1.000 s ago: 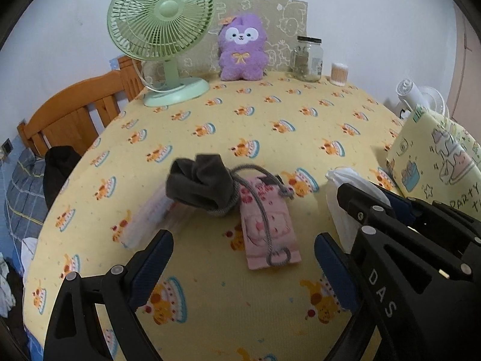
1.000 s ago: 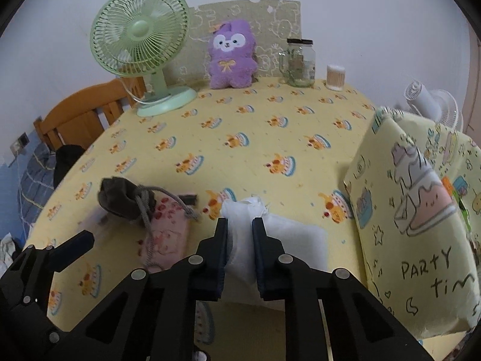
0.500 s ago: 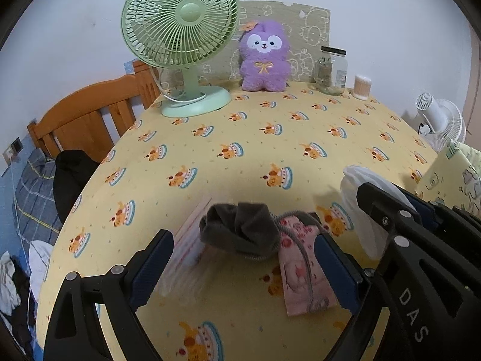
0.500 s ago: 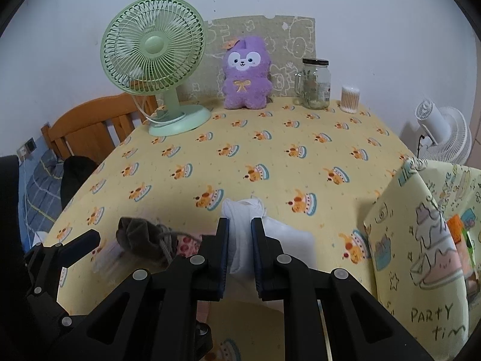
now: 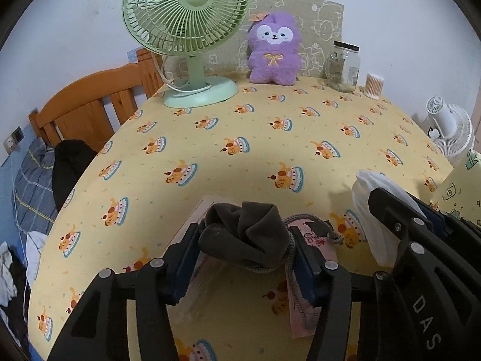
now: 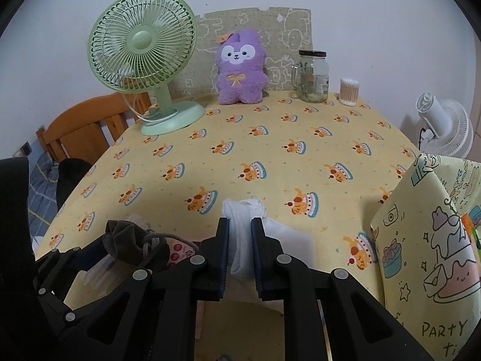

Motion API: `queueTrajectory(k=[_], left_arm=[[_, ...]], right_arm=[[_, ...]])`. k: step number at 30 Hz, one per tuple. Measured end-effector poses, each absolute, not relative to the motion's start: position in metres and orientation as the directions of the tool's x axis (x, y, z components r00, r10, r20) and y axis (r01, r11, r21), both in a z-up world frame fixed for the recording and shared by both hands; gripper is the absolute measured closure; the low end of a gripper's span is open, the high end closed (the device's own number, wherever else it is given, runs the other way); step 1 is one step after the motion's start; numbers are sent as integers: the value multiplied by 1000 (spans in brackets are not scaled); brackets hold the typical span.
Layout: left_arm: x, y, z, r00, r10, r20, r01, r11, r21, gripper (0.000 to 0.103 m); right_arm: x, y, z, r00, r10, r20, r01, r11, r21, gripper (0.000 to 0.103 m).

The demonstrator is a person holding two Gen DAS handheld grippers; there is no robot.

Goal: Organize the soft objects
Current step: 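Grasp the grey sock with the left tool while the right tool grasps the white cloth, then carry the grey sock and white cloth into the paper box and release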

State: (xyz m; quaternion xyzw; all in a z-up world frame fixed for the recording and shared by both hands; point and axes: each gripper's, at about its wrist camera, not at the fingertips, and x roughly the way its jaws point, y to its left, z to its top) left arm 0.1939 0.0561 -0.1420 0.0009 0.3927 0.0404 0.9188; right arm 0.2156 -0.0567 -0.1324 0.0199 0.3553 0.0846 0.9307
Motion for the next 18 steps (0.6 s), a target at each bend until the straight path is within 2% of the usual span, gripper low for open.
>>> queueTrajectory(k=[18], left_arm=[[159, 44, -114, 735, 67, -675, -66, 997, 27, 48]], right_arm=[[181, -64, -107, 766, 193, -613, -163, 981, 104, 86]])
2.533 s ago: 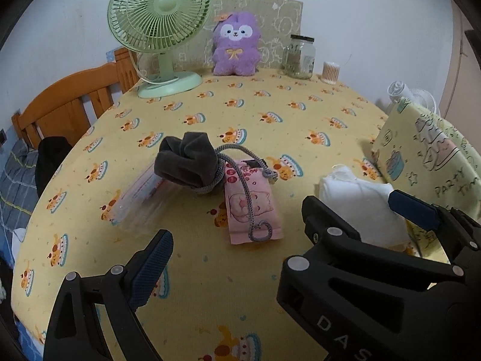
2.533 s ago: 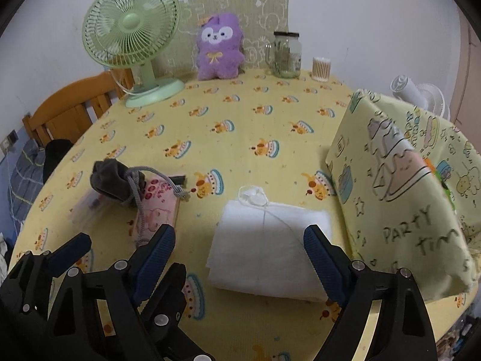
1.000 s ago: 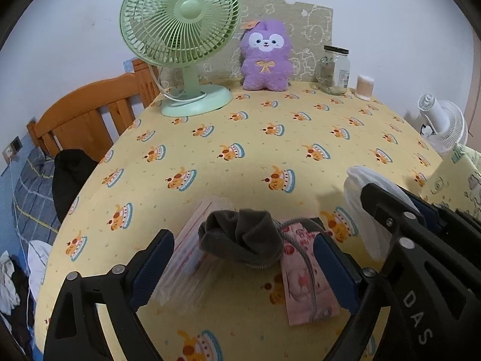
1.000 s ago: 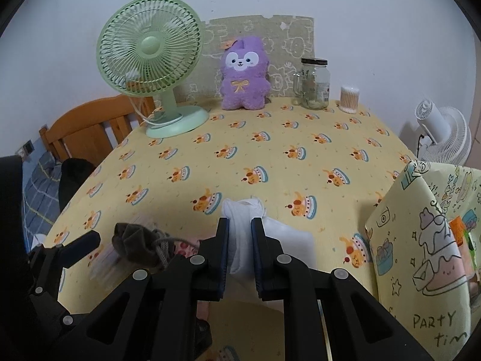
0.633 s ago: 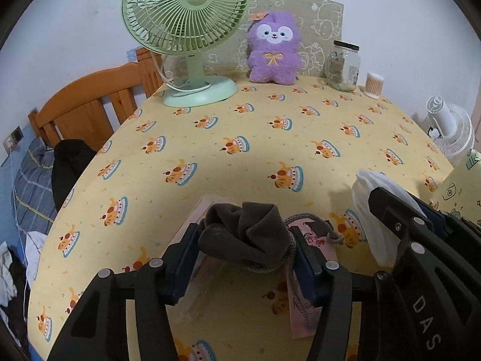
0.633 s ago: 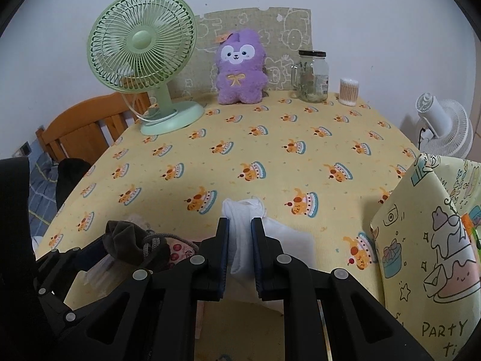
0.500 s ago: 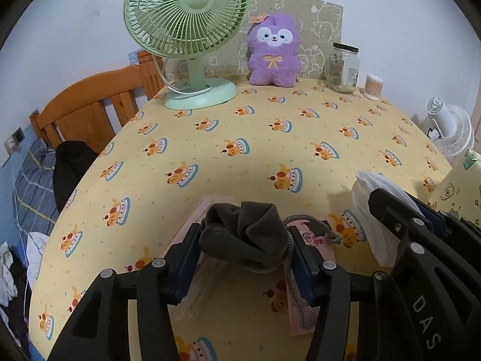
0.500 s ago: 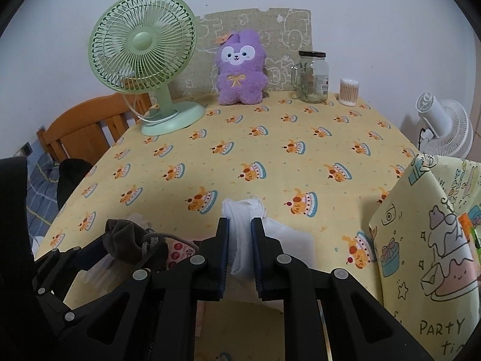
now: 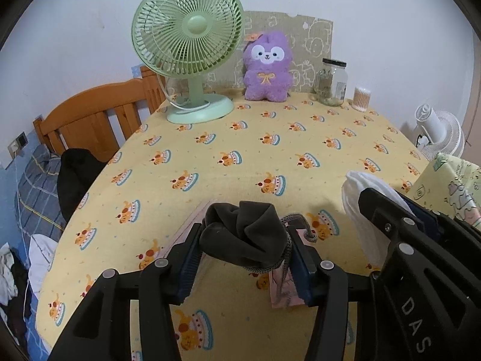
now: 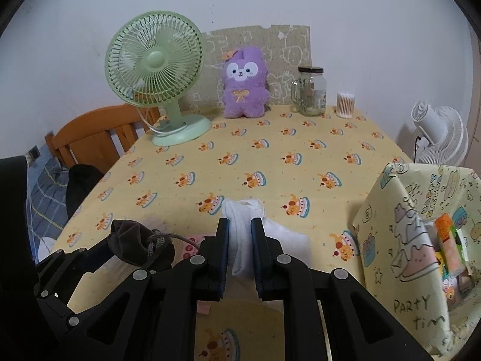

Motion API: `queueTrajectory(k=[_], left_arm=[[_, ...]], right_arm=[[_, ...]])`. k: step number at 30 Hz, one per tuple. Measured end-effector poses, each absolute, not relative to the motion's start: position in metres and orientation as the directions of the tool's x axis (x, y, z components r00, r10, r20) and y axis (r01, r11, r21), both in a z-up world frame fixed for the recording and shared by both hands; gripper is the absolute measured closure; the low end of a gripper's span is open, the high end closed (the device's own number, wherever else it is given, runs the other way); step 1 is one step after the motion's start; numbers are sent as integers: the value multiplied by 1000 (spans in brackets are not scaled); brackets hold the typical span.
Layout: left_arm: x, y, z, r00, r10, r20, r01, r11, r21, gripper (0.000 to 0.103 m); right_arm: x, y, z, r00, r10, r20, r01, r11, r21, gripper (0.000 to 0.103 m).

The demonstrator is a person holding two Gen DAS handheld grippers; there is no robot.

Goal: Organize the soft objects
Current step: 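Carry the grey sock and white cloth into the paper box and release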

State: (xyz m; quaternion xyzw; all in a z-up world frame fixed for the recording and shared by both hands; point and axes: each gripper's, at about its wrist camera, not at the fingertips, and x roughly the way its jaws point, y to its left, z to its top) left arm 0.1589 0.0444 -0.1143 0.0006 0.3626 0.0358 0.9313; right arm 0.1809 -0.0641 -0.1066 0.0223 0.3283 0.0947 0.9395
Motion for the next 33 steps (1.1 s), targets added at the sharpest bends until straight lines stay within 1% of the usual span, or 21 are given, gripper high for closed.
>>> queueTrajectory(k=[19, 33], left_arm=[[118, 38, -73, 792, 73, -606, -67, 997, 33, 50], [95, 26, -31, 843, 96, -530, -75, 995, 61, 50]], right_arm=[[138, -70, -62, 817, 214, -535, -192, 976, 97, 86], [115, -81, -23, 853, 232, -468, -208, 973, 102, 86]])
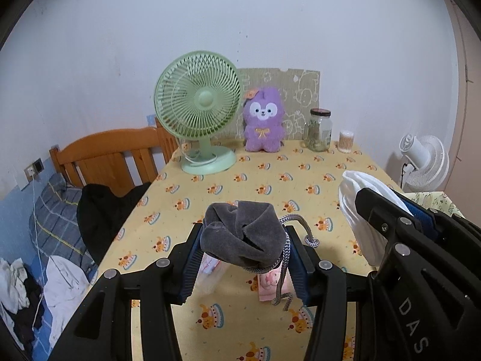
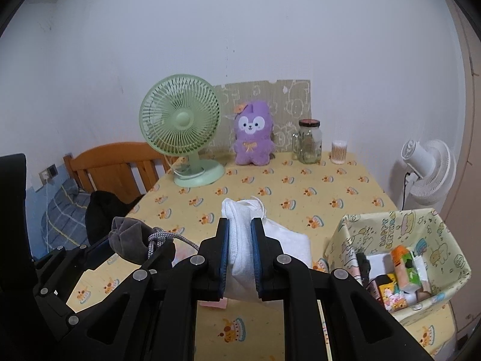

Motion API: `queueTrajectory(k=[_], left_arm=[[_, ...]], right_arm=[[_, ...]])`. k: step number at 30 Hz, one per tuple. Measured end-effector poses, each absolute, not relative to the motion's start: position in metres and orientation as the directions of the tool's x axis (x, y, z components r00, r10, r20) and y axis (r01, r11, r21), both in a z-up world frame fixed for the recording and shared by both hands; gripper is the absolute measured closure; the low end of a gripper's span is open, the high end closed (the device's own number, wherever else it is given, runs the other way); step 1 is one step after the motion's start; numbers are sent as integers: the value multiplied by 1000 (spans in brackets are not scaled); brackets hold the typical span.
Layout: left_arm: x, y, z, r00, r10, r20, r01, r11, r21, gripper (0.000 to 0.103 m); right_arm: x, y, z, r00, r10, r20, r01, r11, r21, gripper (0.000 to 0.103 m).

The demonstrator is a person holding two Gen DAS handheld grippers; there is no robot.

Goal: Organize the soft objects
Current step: 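Carry the grey sock and white cloth into the paper box and release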

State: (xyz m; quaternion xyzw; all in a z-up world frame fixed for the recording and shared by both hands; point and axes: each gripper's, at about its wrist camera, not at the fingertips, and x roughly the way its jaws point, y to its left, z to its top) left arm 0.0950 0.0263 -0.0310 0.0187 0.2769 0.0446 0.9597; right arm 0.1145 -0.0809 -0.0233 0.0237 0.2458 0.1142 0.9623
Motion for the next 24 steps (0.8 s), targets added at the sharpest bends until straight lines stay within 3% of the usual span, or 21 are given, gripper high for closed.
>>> queueTrajectory(k=[24], left_arm=[[84, -52, -13, 875, 20, -483, 17, 997, 73, 50]], right_arm=[[100, -161, -2, 885, 171, -433, -152, 985, 78, 86]])
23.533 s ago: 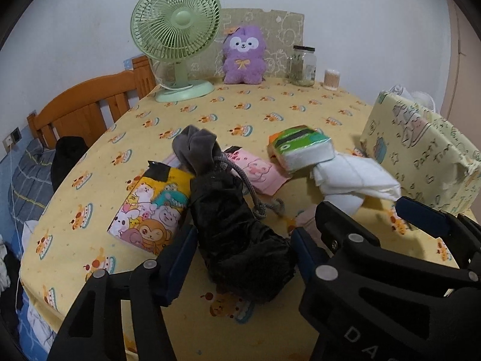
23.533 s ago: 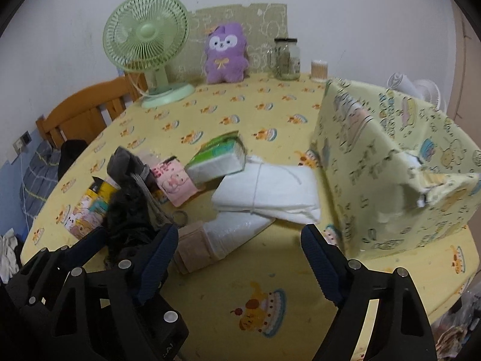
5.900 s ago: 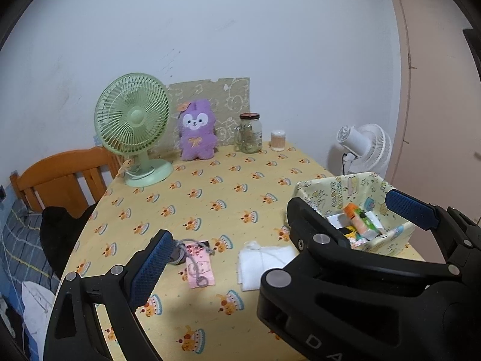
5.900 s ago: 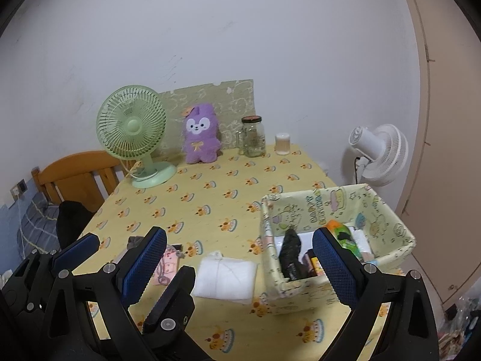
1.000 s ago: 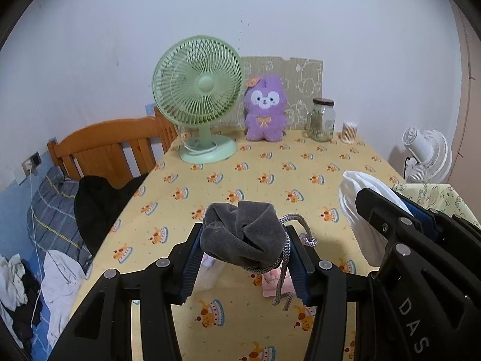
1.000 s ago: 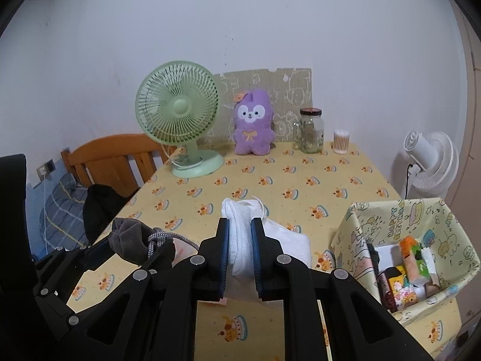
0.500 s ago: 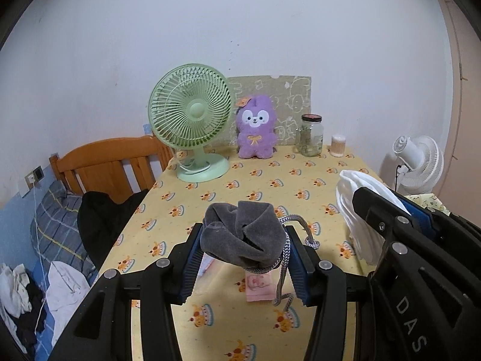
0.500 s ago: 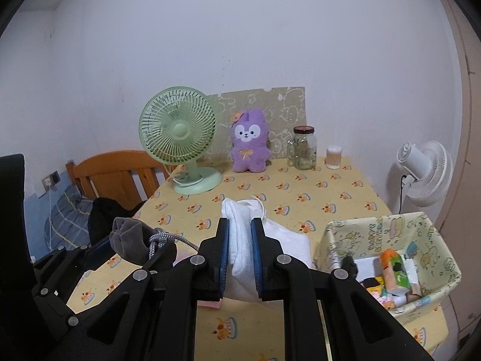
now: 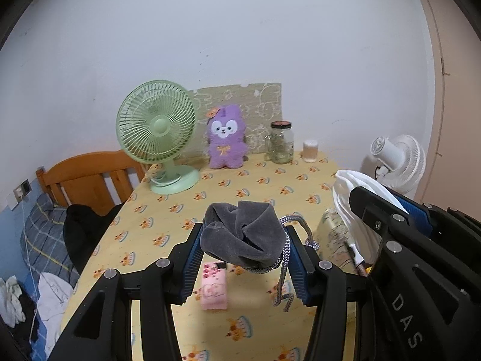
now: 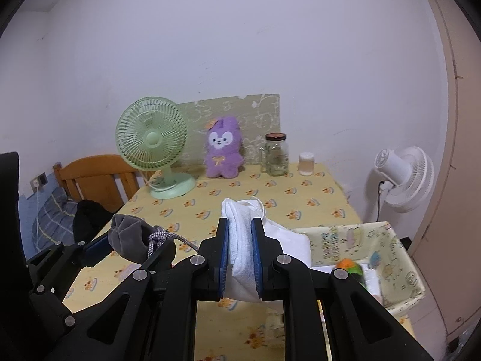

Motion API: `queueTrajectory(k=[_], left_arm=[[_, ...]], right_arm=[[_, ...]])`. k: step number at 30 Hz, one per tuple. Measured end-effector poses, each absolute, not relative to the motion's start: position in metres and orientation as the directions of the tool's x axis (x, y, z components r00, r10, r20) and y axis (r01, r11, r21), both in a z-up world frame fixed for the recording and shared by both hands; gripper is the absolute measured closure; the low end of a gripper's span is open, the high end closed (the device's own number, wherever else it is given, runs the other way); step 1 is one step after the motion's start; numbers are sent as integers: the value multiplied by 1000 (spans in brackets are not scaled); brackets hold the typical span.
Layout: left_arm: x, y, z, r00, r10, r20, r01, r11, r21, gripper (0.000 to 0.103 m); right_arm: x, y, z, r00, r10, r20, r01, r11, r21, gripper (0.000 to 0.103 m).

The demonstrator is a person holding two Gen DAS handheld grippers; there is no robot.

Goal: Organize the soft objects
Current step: 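Carry the grey sock and white cloth into the paper box and release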

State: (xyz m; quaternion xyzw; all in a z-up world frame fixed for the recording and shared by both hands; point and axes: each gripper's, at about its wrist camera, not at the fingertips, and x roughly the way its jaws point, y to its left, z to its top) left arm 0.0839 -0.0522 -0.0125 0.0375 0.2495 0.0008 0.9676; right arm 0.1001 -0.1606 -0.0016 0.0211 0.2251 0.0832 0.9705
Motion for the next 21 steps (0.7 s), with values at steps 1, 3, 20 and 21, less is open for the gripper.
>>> queueTrajectory(k=[1, 3, 20, 21], left_arm=[[84, -56, -12, 878, 15, -479, 22, 997, 73, 50], [85, -63, -11, 881, 5, -472, 34, 997, 73, 50], [110, -125, -24, 855, -114, -506, 175, 982, 75, 50], [112, -130, -25, 852, -120, -509, 184, 980, 76, 50]], right_arm=[[100, -164, -1, 886, 167, -431, -149, 986, 77, 86], [100, -172, 0, 889, 159, -430, -139, 987, 77, 86], [113, -230, -13, 891, 62, -450, -30, 997, 78, 86], [114, -234, -14, 890, 53, -453, -21, 997, 77, 86]])
